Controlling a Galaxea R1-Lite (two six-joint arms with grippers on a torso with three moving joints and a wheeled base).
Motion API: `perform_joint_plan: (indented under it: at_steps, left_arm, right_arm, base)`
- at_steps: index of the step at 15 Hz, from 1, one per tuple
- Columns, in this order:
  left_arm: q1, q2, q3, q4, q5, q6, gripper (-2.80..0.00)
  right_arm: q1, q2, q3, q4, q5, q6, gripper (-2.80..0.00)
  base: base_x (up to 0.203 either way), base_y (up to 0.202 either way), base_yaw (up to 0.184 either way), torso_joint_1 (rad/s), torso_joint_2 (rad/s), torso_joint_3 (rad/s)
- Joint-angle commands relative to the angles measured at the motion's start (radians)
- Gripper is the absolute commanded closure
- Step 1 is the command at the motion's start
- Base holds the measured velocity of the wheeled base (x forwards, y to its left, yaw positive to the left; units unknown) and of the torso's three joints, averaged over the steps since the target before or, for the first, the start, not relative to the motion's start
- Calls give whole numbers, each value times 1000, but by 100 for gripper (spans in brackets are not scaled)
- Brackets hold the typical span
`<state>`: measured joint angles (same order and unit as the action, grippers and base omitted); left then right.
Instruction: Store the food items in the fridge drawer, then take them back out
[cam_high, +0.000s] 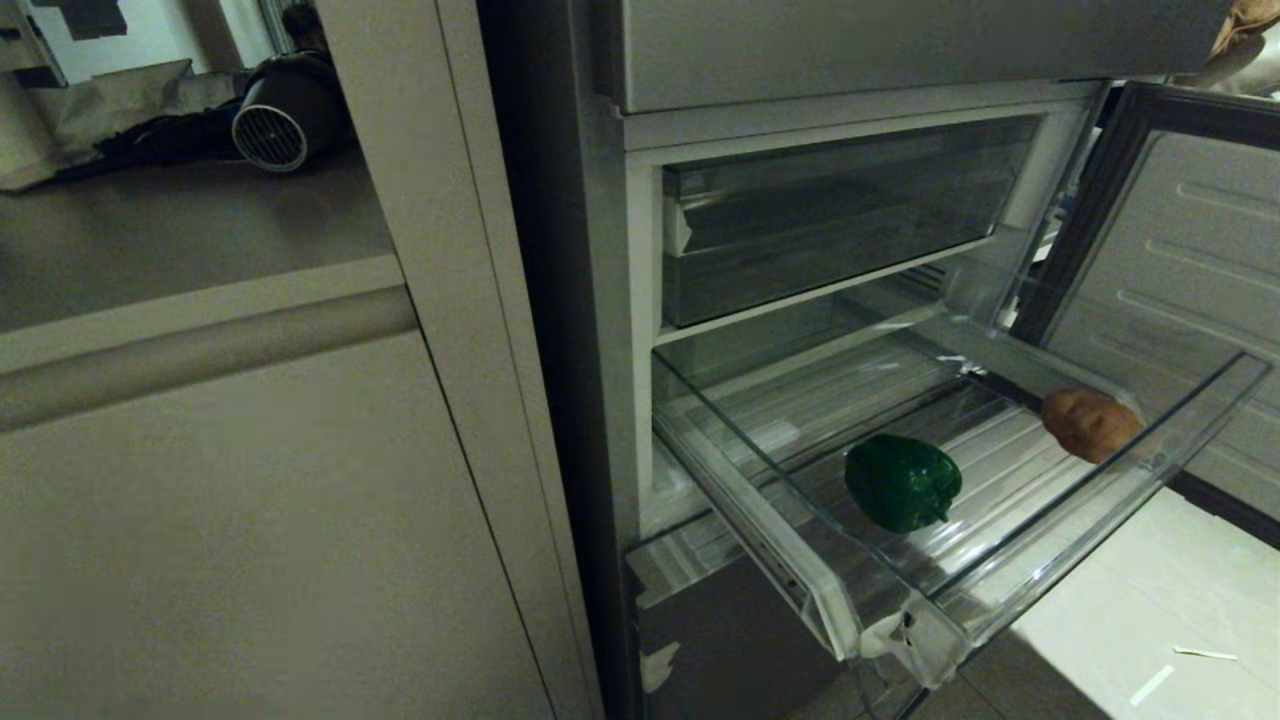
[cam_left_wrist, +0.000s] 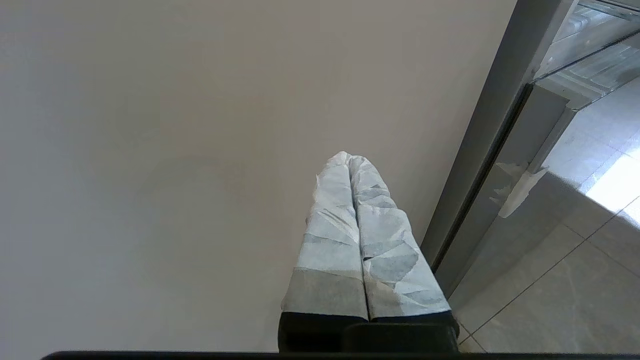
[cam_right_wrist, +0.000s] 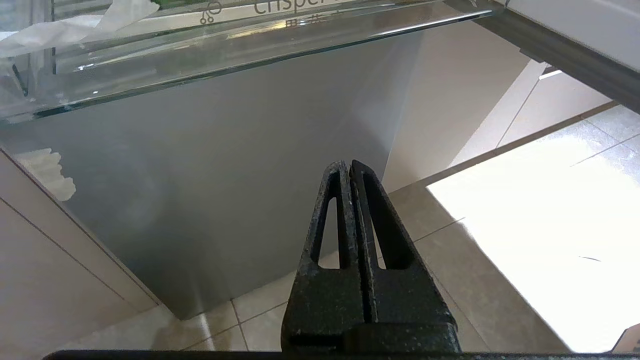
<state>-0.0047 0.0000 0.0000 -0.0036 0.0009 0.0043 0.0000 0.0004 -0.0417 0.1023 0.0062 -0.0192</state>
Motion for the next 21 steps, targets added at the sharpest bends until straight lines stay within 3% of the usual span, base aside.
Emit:
perform_joint_plan:
  at_steps: [1, 5, 21]
  left_arm:
    - [0, 2, 0, 0, 1, 0, 0]
    - [0, 2, 0, 1, 1, 0, 0]
    - [0, 2, 0, 0, 1, 0, 0]
  right_arm:
    - [0, -2, 0, 0, 0, 2, 0]
    - [0, -2, 0, -1, 1, -16, 0]
    - [0, -2, 0, -1, 0, -13, 0]
  base:
    - [0, 0, 0, 0, 0, 0]
    - [0, 0, 0, 65, -157, -95]
    - [0, 0, 0, 204, -466, -261]
